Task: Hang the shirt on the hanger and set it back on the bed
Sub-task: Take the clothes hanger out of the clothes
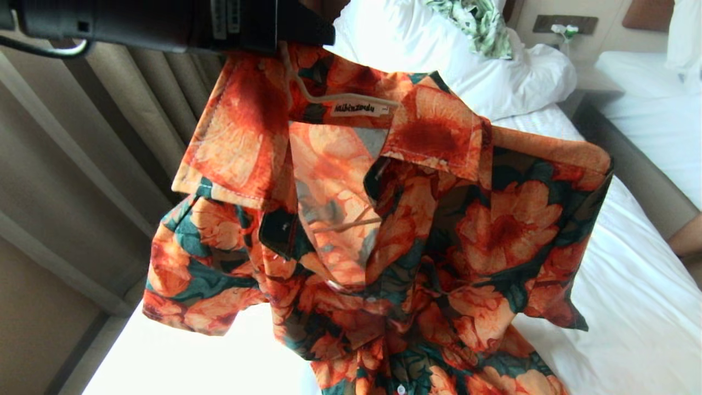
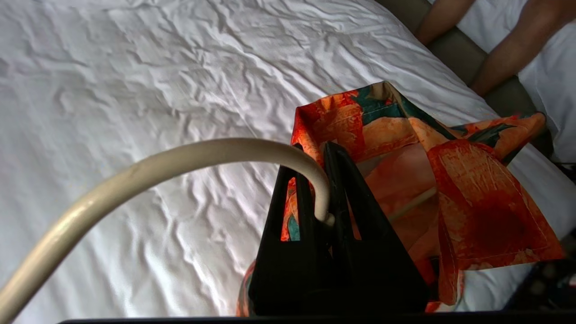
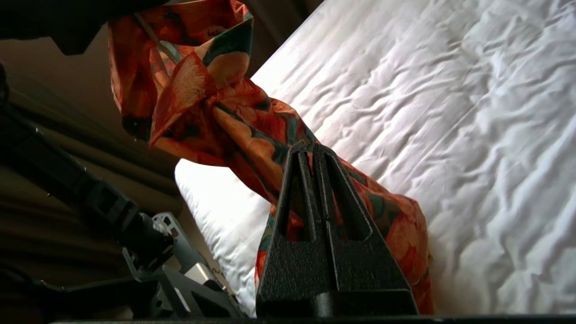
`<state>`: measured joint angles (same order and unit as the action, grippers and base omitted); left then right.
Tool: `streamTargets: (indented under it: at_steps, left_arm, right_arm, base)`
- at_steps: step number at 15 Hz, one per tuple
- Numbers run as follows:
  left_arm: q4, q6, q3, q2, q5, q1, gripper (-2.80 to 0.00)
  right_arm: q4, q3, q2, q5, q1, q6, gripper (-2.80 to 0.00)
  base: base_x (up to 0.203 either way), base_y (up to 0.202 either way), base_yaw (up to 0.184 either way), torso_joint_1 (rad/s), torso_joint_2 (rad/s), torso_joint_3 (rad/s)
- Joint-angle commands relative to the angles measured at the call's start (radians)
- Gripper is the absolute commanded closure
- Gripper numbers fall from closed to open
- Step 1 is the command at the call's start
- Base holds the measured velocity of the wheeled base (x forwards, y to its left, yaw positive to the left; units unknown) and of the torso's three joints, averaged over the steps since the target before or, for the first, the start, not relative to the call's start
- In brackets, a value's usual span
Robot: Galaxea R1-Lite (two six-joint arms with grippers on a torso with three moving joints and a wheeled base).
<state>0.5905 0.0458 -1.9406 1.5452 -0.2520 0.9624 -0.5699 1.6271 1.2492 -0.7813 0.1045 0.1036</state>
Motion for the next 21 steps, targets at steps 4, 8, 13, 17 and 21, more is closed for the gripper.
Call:
streamTargets:
  at_steps: [4, 8, 13, 17, 21]
  left_arm:
    - [0.027, -0.038, -0.001, 0.032, 0.004, 0.036, 0.00]
    - [0.026, -0.043, 0.002, 0.063, 0.004, 0.063, 0.00]
    - [0.021, -0.058, 0.000, 0.093, 0.004, 0.089, 0.00]
    - [-0.004, -0.057, -0.001, 0.090, 0.000, 0.101, 0.00]
    - [-0.004, -0.067, 0.000, 0.088, 0.000, 0.108, 0.00]
  right_arm:
    - [-0.287, 0.167, 0.155, 0.010, 0.087, -0.289, -2.80]
    - [-0.319, 0.185, 0.161, 0.045, 0.098, -0.429, -2.80]
    - [-0.323, 0.164, 0.148, -0.024, 0.126, -0.559, -2.80]
    - [-0.320, 0.092, 0.169, -0.024, 0.196, -0.648, -2.80]
    - [-0.232, 0.091, 0.242, -0.030, 0.264, -0.656, -2.80]
  base:
    - [0.000, 0.000, 0.000, 0.000, 0.00, 0.000]
    - [0.000, 0.000, 0.000, 0.000, 0.00, 0.000]
    - [0.000, 0.000, 0.000, 0.000, 0.00, 0.000]
    - [0.000, 0.000, 0.000, 0.000, 0.00, 0.000]
    - [0.000, 0.000, 0.000, 0.000, 0.00, 0.000]
